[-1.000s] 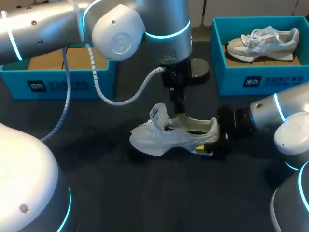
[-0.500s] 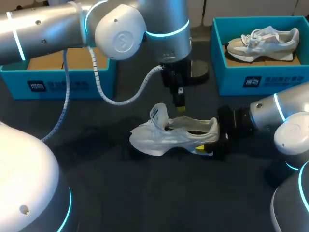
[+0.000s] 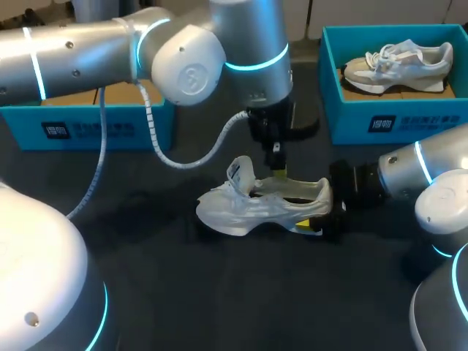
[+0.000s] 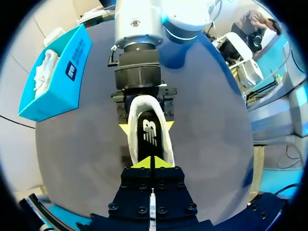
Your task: Take the shoe out of the shoebox, open the shoe tongue, remove and reinsert the insole, then place the shoe into the shoebox
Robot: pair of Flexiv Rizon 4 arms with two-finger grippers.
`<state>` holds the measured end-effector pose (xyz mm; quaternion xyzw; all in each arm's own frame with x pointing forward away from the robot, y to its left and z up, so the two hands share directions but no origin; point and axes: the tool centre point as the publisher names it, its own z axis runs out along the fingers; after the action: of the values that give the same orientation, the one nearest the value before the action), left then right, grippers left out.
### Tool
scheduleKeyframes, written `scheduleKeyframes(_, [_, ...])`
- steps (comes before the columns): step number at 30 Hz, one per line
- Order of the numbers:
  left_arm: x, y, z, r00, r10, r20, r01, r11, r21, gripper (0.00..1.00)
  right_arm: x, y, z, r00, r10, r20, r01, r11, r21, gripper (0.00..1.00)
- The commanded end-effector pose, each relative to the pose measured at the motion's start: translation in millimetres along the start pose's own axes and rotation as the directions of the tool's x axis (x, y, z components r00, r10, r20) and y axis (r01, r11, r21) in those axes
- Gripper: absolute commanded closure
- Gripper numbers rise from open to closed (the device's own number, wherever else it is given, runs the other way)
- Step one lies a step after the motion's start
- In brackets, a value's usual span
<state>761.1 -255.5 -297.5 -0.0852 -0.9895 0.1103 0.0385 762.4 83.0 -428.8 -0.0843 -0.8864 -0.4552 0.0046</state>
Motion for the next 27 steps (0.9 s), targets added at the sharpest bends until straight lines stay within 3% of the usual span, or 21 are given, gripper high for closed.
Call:
scheduleKeyframes(1, [-3.8,-3.0,15.0,1.0,0.008,-0.008,-0.008,1.0,-0.003,1.0,-0.3,-1.0,3.5,1.0,0.002,0.002,-0.002,1.0,0.007,1.0])
scheduleKeyframes(6, [-7.4,-9.8,43.2,0.999,0.025,-0.022,-0.025,0.999,-0.029,1.0,-0.3,-1.0,3.5,1.0,0.002,0.002,-0.002,1.0,0.007,1.0])
scheduleKeyframes(15, [-10.7,-11.2,70.6,0.996,0.027,-0.081,-0.028,1.0,-0.012,1.0,-0.3,-1.0,3.5,1.0,0.002,0.002,-0.002,1.0,0.007,1.0])
scheduleKeyframes(27, [5.3,-0.1,77.9,0.994,0.044,-0.101,-0.048,0.998,-0.036,1.0,-0.3,-1.0,3.5,1.0,0.002,0.002,-0.002,1.0,0.007,1.0])
